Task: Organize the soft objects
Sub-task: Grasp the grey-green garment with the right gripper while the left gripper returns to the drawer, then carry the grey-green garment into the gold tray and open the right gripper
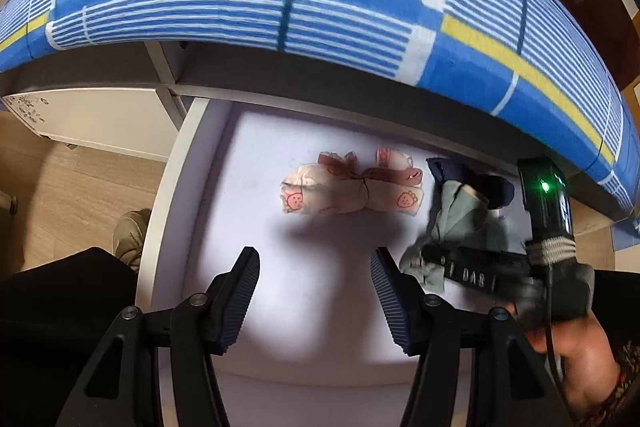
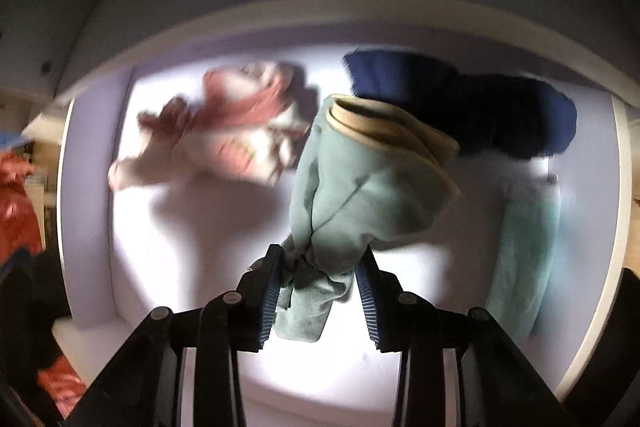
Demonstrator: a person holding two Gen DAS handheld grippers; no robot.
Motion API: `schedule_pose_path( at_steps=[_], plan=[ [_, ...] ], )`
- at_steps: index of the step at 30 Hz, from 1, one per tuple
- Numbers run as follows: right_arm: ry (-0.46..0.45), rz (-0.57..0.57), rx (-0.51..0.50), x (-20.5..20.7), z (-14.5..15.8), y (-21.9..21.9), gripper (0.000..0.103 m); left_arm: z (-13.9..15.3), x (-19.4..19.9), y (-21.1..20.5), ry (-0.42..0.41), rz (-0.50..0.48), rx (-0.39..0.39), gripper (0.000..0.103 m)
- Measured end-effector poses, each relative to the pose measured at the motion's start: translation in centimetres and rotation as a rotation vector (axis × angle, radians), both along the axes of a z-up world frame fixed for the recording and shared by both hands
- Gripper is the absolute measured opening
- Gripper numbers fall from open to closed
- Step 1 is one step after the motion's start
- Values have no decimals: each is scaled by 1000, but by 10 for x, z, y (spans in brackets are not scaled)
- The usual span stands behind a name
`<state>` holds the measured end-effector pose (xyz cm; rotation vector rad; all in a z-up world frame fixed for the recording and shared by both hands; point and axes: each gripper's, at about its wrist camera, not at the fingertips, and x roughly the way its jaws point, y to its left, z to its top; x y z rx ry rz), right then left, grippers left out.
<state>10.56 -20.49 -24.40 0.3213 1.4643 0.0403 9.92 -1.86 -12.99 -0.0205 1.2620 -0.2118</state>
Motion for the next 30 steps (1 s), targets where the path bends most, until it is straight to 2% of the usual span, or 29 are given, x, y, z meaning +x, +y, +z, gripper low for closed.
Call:
schedule_pose_path(
  at_steps=[6,11,13,17,23,30],
  plan=[
    [13,90,-35,-25,19,16,36,-7,-3,-3,23,-20,16,58],
    [28,122,9,-45,42,24,35,-10,-3,0,43,-11,13,58],
    [6,146,31,-57,60,29,33,-11,-2,0,50,-10,7,58],
    [-75,186,47,-71,104,30,33,-10,-3,0,48,-7,0,59],
    [-253,242,96,-95,186,19,33,-12,-2,2,59,10,2,59],
    [-448,234,164,-67,286,10,33,-17,-3,-3,82,-1,-2,58]
  ],
)
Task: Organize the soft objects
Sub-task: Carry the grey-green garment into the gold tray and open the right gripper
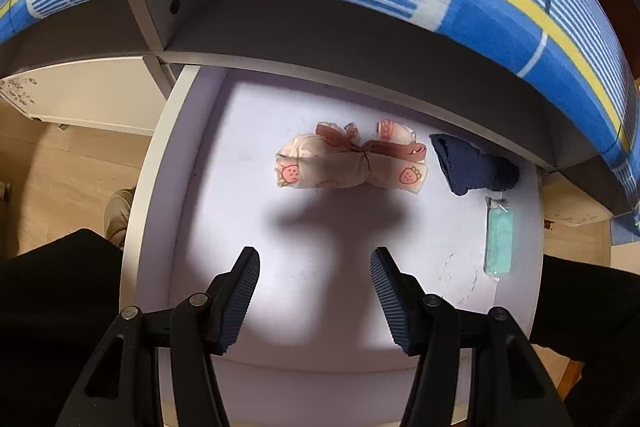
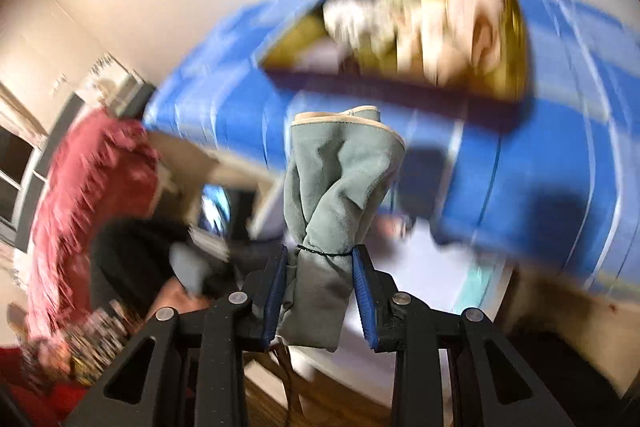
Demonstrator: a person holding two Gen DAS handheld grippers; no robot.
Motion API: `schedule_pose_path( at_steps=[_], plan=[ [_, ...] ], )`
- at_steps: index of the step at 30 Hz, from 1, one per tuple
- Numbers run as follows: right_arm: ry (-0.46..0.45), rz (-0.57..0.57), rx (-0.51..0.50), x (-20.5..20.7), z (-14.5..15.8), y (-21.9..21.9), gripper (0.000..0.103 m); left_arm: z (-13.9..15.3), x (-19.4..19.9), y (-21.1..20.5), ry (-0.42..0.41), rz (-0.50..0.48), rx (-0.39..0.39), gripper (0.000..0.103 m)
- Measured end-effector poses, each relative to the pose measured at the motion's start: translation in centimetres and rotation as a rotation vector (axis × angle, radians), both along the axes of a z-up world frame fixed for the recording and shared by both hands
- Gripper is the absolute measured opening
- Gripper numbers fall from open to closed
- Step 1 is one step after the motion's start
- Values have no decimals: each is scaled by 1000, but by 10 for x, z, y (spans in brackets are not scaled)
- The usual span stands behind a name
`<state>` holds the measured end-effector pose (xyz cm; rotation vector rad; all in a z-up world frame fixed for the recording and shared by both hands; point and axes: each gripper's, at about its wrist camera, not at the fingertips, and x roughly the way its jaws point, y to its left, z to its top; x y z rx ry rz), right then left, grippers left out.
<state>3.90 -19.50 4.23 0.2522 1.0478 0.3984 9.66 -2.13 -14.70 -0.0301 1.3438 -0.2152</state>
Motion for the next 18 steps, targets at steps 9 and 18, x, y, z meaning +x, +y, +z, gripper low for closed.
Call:
schedule_pose_path(
  at_steps=[9,18],
  plan=[
    [-137,-147,-99,124,62,-28,33,-3,0,-4,11,-18,7,58],
    [-115,-238,-212,242,46,-34,33,-8,0,-1,40,-10,-33,58]
  ],
)
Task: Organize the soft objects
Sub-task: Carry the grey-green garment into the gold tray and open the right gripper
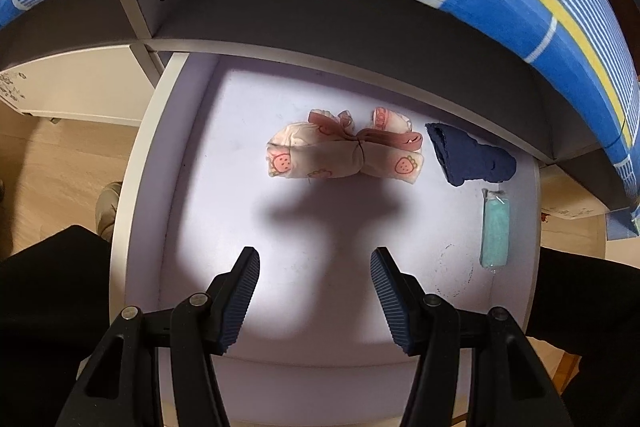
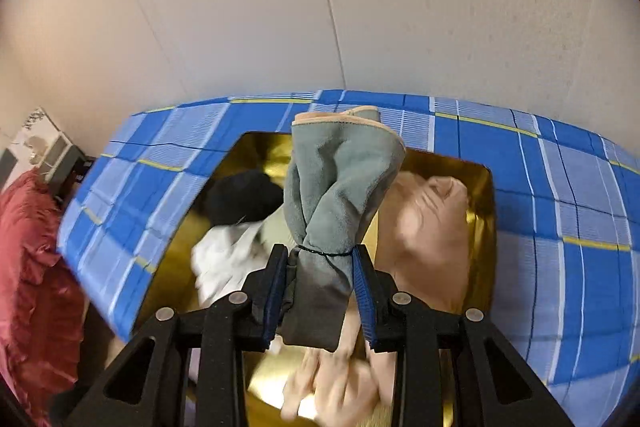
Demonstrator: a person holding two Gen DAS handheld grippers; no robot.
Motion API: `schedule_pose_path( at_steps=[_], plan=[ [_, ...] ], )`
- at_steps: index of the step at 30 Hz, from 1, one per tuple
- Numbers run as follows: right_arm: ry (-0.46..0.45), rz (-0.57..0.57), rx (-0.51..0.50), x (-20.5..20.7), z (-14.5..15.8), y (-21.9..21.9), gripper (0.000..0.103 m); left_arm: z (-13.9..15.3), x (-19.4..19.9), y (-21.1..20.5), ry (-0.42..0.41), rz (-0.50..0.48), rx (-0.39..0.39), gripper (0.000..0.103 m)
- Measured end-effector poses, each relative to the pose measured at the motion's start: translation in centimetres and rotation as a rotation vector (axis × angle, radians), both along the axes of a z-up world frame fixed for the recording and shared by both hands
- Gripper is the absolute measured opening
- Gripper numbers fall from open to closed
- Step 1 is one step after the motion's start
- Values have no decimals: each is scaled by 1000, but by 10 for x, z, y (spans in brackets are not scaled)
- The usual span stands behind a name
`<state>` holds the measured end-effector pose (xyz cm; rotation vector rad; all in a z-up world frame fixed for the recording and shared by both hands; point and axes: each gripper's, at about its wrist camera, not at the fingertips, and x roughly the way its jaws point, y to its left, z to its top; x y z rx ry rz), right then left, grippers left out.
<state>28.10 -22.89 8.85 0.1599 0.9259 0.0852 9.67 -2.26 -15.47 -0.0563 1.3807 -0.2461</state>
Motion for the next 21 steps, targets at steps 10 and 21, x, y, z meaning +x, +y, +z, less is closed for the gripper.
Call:
schedule_pose_path(
  at_steps=[10,21],
  plan=[
    [80,-51,-158,53,-34,-9,50,-3,2,-5,12,-3,-22,58],
    [-56,-17,-159,-45,-6,4,68,-8,-3,-17,-14,-47,35,58]
  ],
)
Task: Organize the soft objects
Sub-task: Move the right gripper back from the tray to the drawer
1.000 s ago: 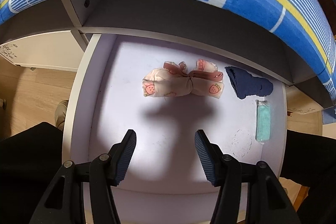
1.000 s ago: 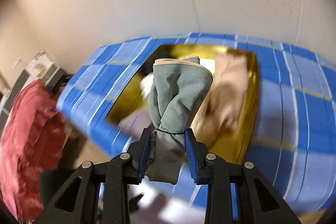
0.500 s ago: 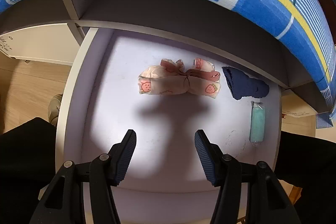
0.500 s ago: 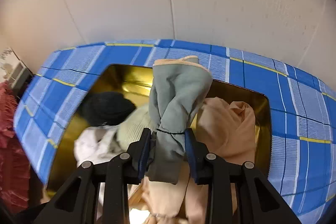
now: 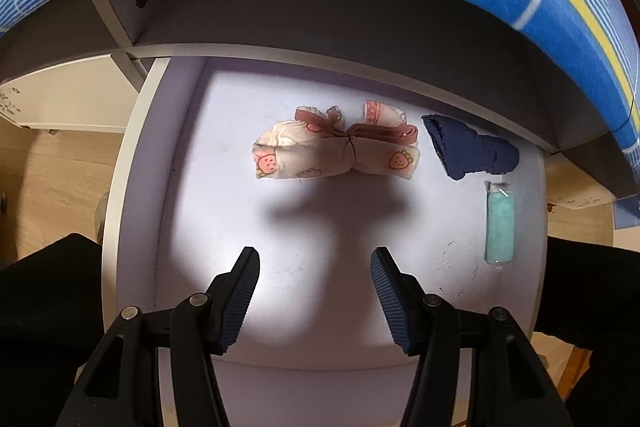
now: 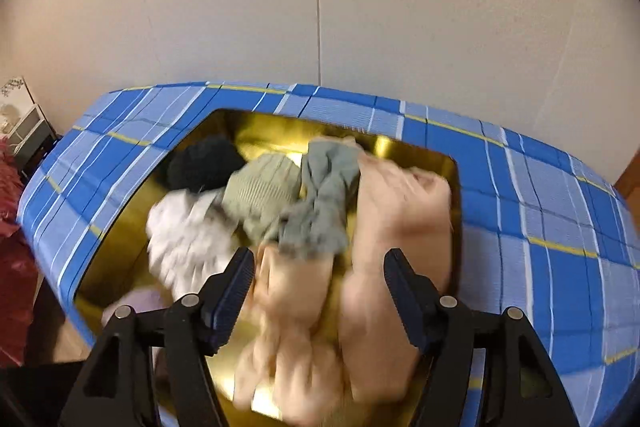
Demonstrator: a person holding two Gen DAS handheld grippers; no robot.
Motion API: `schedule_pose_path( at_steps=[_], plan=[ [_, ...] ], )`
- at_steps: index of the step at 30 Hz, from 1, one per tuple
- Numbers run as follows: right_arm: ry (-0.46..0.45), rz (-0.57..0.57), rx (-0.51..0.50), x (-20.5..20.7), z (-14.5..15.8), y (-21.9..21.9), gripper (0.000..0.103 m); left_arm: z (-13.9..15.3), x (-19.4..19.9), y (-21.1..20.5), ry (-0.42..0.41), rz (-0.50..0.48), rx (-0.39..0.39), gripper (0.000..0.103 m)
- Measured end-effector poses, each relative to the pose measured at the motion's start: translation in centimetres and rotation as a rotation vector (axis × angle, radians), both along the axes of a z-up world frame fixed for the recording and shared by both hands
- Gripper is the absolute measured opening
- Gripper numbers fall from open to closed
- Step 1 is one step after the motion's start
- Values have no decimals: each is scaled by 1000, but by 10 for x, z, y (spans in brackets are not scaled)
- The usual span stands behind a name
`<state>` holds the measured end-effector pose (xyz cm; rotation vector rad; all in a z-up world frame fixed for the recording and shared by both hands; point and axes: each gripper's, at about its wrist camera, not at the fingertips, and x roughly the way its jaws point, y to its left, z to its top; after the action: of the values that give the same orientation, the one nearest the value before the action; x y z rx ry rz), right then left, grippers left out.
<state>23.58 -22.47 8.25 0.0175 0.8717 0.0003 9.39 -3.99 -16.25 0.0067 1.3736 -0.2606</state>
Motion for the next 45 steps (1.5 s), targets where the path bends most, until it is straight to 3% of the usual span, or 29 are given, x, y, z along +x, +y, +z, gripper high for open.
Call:
schedule_pose_path(
  at_steps=[8,18,34,45],
  plan=[
    [-30,30,-3,-76,4,7,68,-3,-6,-4,-27,-33,31,58],
    [-47,39,-35,-138,-1,11,68,2,-11,-8,-81,-84,76,58],
    [29,65,26,-196,-53,22,68,7,-16,-13,-113,-126,75,58],
    [154,54,59,-210,-114,28,68,5,-15,-14,-125,-134,99,58]
  ],
)
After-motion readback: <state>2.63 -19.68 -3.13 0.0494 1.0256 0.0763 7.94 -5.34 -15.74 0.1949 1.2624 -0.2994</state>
